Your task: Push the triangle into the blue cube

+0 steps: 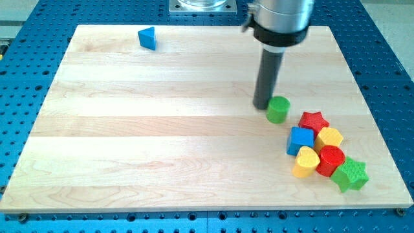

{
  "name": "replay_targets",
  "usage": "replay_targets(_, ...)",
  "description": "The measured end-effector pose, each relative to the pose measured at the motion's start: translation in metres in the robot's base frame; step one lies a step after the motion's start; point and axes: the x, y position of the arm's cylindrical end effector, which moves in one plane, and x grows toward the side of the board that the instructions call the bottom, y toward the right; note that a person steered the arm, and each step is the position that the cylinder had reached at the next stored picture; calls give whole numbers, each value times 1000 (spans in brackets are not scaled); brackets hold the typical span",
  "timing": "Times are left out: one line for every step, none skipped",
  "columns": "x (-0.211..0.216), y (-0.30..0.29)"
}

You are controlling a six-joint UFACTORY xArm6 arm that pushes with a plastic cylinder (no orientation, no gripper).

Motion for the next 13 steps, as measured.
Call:
replay_targets(20, 4)
replay_targets(34, 4)
replay_targets(46, 2)
replay_targets(50, -52)
replay_targets(50, -146)
replay_targets(16, -237)
replay_targets(-56, -271)
replay_targets(-131, -300)
replay_targets(-196, -344)
replay_targets(-246, -352)
replay_targets(-250, -323)
replay_targets(-225, -270)
replay_targets(-164, -202)
